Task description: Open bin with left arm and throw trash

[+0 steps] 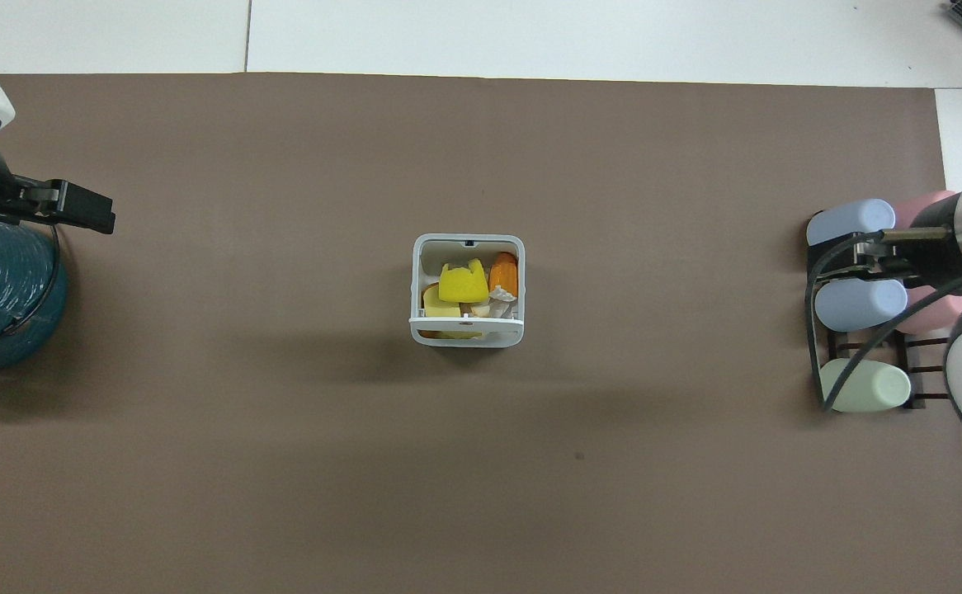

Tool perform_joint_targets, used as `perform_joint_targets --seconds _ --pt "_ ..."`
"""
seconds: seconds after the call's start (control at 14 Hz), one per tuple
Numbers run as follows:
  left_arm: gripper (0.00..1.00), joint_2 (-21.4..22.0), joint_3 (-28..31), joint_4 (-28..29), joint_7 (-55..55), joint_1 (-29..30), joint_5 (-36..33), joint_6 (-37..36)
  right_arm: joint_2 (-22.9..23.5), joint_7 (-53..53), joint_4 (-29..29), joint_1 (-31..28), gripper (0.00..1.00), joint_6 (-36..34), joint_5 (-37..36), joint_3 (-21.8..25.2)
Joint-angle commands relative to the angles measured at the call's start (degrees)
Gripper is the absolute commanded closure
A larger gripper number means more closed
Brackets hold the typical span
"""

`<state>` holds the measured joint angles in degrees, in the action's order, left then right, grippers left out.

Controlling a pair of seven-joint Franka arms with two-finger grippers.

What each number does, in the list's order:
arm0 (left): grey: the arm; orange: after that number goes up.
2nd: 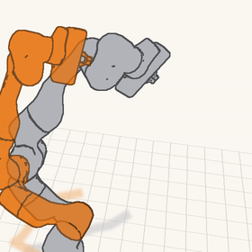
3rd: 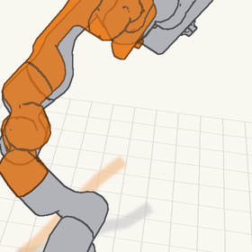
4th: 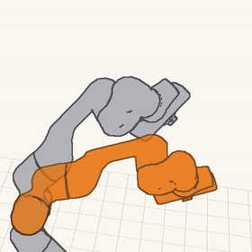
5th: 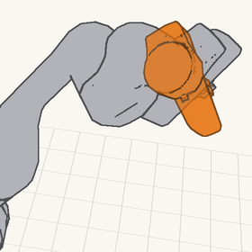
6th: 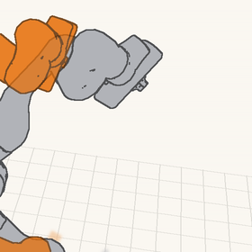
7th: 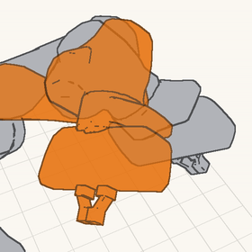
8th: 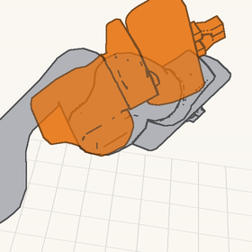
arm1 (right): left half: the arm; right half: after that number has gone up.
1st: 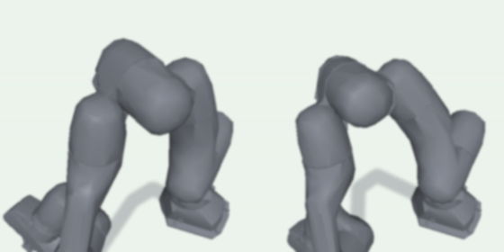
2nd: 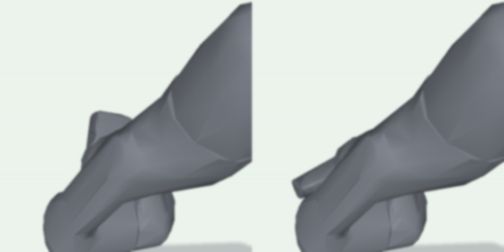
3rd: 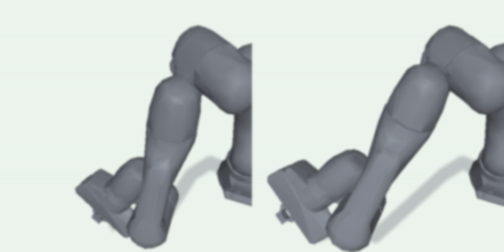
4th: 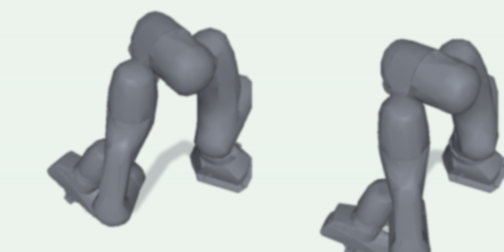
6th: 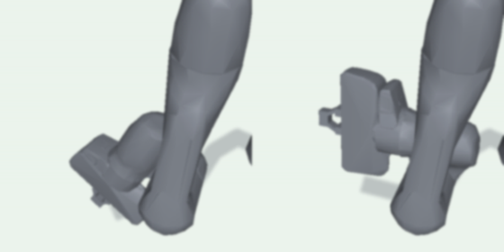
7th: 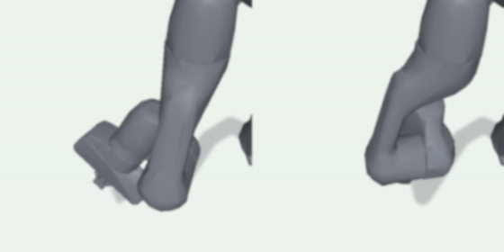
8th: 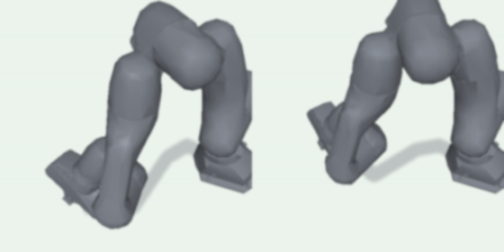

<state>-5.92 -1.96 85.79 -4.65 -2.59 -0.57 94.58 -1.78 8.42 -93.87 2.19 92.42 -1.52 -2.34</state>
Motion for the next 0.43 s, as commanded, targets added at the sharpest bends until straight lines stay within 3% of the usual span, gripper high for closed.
perform_joint_targets --seconds 0.0,0.36 --pt "0.0 2.1 -0.3 2.3 -0.8 0.6 -0.8 0.4 -1.0 -0.3 -1.5 -0.1 0.0 0.2 0.3 0.0" --pt "0.0 2.1 -0.3 2.3 -0.9 0.6 -0.8 0.4 -1.3 -0.3 -2.1 -0.1 0.0 -0.4 0.3 0.0"
